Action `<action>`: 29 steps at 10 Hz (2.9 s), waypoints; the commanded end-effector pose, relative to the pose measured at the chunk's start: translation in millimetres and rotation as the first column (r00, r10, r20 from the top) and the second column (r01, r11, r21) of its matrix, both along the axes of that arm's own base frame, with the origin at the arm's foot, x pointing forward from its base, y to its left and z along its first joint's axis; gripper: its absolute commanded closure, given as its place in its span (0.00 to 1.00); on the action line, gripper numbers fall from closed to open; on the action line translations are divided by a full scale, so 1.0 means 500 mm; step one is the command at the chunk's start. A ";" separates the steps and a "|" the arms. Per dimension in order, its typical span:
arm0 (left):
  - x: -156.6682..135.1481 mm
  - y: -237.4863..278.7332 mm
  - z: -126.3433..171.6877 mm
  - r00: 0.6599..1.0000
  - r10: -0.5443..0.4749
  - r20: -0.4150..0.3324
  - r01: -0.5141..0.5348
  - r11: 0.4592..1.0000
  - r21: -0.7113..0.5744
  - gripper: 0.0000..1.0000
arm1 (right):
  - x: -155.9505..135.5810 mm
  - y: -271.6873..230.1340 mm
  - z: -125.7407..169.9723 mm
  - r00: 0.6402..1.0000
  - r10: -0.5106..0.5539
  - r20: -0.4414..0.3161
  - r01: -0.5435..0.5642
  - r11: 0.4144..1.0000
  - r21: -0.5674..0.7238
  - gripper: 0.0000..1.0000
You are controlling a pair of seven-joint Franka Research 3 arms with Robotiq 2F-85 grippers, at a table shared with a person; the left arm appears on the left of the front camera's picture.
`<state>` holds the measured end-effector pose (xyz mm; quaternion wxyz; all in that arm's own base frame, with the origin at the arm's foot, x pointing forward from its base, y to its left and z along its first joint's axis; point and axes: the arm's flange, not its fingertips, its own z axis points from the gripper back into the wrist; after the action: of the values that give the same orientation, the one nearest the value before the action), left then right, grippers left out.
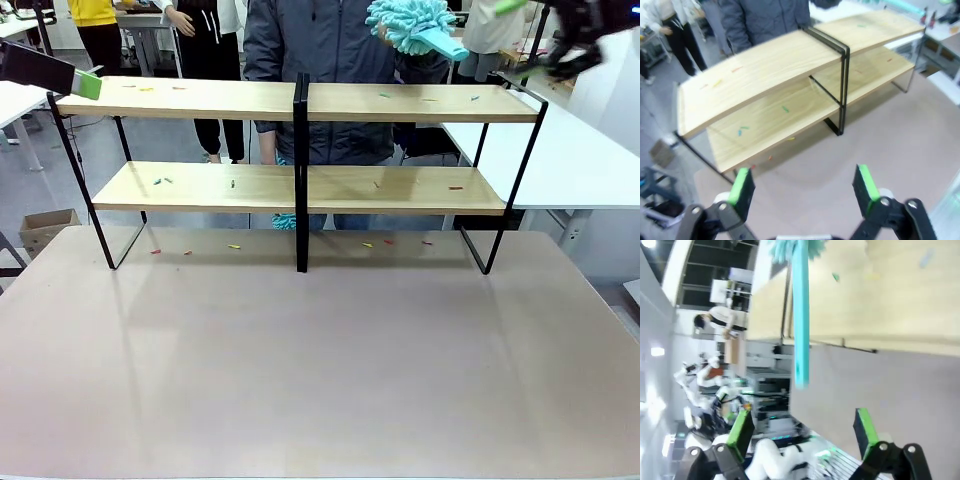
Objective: Clean the shelves.
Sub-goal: Pick up the Duster when the human hands it over.
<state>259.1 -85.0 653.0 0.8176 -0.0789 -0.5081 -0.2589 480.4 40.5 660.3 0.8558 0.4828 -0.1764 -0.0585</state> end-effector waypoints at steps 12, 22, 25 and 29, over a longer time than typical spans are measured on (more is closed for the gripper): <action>0.000 0.000 0.000 1.000 -0.001 0.002 0.001 1.000 0.000 0.00 | 0.203 0.037 -0.046 0.997 -0.054 -0.051 0.062 0.985 0.162 1.00; 0.000 0.000 0.000 1.000 -0.001 0.002 0.001 1.000 0.000 0.00 | 0.179 0.005 -0.042 1.000 -0.002 -0.022 0.005 0.992 0.126 1.00; 0.000 0.000 0.000 1.000 -0.001 0.002 0.001 1.000 0.000 0.00 | -0.055 -0.204 0.101 0.972 0.045 0.230 -0.014 0.991 -0.136 1.00; 0.000 0.000 0.000 1.000 -0.001 0.002 0.001 1.000 0.000 0.00 | -0.400 -0.519 0.095 0.898 -0.051 0.438 0.182 0.947 -0.264 1.00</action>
<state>258.2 -85.7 653.9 0.8169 -0.0775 -0.5092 -0.2595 281.7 -211.2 738.4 0.8571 0.3616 -0.3658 0.0276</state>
